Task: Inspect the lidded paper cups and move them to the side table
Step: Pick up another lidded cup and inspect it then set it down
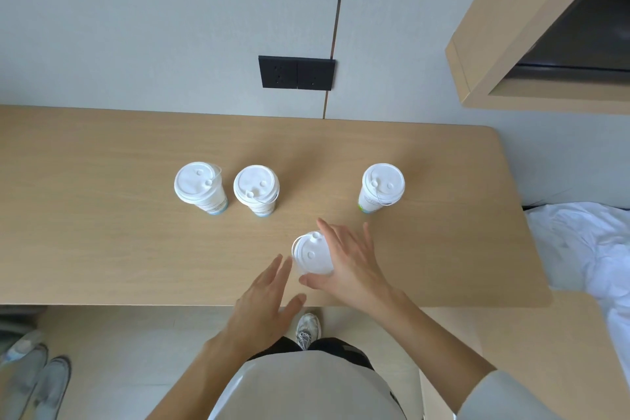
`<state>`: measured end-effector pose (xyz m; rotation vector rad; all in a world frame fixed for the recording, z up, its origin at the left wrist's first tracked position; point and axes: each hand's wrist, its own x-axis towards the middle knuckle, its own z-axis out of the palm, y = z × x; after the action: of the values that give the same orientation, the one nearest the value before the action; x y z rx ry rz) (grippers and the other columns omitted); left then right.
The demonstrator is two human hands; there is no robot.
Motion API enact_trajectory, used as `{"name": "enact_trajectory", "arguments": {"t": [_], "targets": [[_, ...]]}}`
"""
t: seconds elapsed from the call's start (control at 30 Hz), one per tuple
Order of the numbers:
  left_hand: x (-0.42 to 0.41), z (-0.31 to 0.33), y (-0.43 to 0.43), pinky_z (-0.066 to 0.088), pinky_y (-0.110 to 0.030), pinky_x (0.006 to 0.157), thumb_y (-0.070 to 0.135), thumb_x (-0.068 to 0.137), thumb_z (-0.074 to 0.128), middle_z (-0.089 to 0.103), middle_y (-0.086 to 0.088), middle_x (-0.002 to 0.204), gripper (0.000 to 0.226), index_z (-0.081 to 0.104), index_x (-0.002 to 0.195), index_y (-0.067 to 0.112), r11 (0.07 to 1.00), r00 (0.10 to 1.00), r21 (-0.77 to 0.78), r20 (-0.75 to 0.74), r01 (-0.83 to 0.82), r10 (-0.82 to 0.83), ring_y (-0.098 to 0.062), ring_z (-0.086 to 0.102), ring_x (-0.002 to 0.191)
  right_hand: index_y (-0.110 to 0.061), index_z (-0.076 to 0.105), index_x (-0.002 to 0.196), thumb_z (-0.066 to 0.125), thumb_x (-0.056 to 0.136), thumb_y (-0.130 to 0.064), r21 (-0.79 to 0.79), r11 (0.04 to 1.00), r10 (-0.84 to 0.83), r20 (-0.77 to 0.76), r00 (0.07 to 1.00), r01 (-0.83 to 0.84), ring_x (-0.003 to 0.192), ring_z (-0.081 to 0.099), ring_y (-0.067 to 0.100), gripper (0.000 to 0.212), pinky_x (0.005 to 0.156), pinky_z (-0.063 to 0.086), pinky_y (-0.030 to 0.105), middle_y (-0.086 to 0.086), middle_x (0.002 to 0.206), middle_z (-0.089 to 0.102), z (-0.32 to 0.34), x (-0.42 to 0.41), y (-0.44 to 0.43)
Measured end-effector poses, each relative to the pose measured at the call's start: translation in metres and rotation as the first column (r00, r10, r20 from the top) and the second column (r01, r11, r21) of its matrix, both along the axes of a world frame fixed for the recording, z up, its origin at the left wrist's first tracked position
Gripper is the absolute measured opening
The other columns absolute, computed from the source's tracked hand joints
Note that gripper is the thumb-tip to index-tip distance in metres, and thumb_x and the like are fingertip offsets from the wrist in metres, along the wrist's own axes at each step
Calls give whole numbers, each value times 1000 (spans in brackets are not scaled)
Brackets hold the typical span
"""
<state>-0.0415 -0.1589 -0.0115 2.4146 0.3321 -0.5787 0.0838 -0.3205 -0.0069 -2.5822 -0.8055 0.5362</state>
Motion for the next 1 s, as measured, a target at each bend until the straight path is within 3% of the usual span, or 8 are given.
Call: {"name": "enact_trajectory", "arguments": {"t": [0.1, 0.2, 0.3, 0.37, 0.43, 0.6, 0.9, 1.0], "targets": [[14, 9, -2, 32, -38, 119, 55, 105, 40, 37, -3, 166, 64, 38, 158, 19, 962, 959, -43, 72, -270, 272, -22, 36, 152, -19, 27, 163, 60, 93, -67, 69, 986, -146, -87, 986, 152, 152, 33, 20, 91, 127, 3, 50, -1, 161, 43, 5, 3, -1], [51, -2, -6, 30, -48, 118, 61, 101, 18, 47, -8, 157, 68, 44, 151, 23, 861, 870, -128, -39, -492, 491, -29, 39, 145, -17, 46, 153, 36, 95, -75, 100, 874, -427, -309, 850, 475, 149, 39, 29, 83, 125, 22, 51, 6, 157, 50, -3, 15, 10], [88, -14, -20, 8, -59, 123, 65, 97, 6, 22, -11, 169, 76, 26, 160, 27, 712, 700, -45, -240, -701, 673, -33, 14, 157, -22, 47, 149, 6, 78, -80, -1, 785, -576, -370, 729, 620, 146, 36, 38, 100, 121, 26, 55, 14, 156, 46, -25, 25, 32], [100, -14, -31, -6, -61, 124, 76, 94, 4, 1, -12, 174, 89, 14, 164, 24, 584, 556, 8, -295, -812, 777, -31, -6, 160, -31, 30, 161, 11, 89, -80, -107, 670, -714, -364, 598, 735, 157, 14, 35, 89, 124, 14, 59, 14, 170, 24, -32, 22, 45], [100, -13, -40, -11, -62, 124, 80, 90, 1, -12, -12, 173, 94, 2, 165, 23, 563, 532, 67, -254, -824, 808, -29, -14, 160, -32, 14, 166, 20, 97, -77, -133, 573, -786, -368, 496, 809, 160, -4, 31, 82, 126, 3, 60, 18, 173, 5, -30, 17, 52], [101, -20, -46, -12, -64, 123, 80, 90, -2, -14, -12, 173, 92, -5, 165, 26, 538, 503, 155, -216, -829, 837, -29, -16, 159, -37, 1, 166, 14, 95, -81, -147, 539, -816, -333, 472, 829, 160, -18, 32, 85, 125, -8, 62, 17, 173, -15, -30, 15, 53], [106, -29, -50, -9, -74, 117, 75, 93, -2, -3, -6, 175, 80, 0, 164, 37, 488, 464, 149, -168, -860, 870, -30, -9, 160, -35, 14, 166, 16, 98, -77, -184, 511, -845, -285, 452, 839, 161, -5, 29, 81, 125, -3, 64, 16, 175, -2, -42, 17, 57], [108, -31, -49, -6, -77, 116, 73, 95, -1, 11, -5, 173, 78, 10, 164, 37, 487, 469, 138, -149, -862, 871, -31, -3, 160, -33, 17, 166, 17, 99, -75, -182, 503, -848, -292, 442, 845, 161, -1, 28, 80, 125, -2, 63, 15, 175, 2, -42, 17, 56]]}}
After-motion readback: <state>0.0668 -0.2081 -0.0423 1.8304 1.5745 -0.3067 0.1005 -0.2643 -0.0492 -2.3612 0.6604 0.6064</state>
